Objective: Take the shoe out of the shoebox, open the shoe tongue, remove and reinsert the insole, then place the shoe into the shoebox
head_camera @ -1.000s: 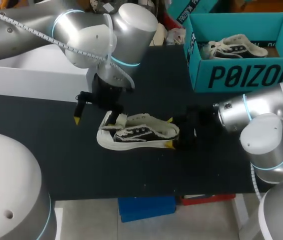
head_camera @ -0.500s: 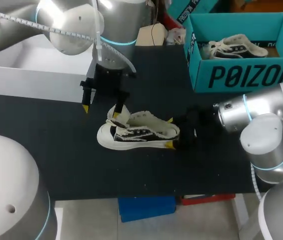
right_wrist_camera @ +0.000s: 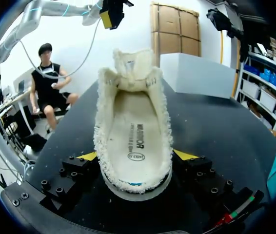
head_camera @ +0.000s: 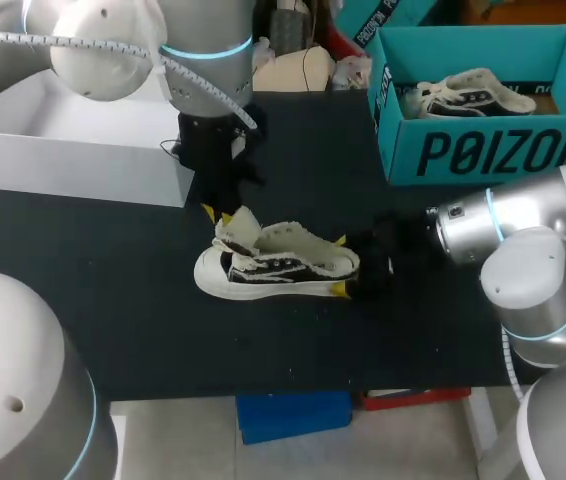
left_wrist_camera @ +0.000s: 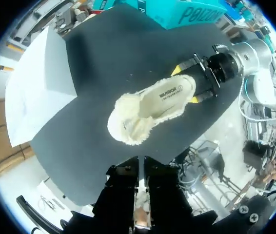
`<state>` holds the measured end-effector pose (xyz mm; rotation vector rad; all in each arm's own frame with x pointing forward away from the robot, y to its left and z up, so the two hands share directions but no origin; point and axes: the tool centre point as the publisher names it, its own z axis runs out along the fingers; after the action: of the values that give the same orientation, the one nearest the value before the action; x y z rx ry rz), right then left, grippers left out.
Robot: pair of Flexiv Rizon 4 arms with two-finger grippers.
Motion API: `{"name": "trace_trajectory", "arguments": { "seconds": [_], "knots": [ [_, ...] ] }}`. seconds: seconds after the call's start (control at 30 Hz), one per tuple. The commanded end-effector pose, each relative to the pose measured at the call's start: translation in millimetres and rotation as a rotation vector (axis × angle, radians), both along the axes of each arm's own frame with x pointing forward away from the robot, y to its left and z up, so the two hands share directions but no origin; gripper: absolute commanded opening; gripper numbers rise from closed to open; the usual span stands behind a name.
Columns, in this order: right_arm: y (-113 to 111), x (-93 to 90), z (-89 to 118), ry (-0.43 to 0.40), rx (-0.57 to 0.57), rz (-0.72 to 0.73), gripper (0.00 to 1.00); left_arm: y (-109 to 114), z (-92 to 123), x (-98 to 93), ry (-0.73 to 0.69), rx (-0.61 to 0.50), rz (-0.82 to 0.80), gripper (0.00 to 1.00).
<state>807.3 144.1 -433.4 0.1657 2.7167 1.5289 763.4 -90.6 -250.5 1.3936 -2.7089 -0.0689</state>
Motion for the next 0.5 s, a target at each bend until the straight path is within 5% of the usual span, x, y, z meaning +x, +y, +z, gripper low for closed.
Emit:
{"name": "trace_trajectory", "arguments": {
  "seconds": [0.03, 0.5],
  "knots": [
    [0.8, 0.5, -1.7, 0.001, 0.000, -0.001, 0.00, 2.4, -2.6, 4.5, 0.177, -0.313, -1.020, 0.00],
    [0.8, 0.5, -1.7, 0.001, 0.000, -0.001, 0.00, 3.4, -6.7, -0.3, 0.137, -0.291, -1.158, 0.00]
  ]
}}
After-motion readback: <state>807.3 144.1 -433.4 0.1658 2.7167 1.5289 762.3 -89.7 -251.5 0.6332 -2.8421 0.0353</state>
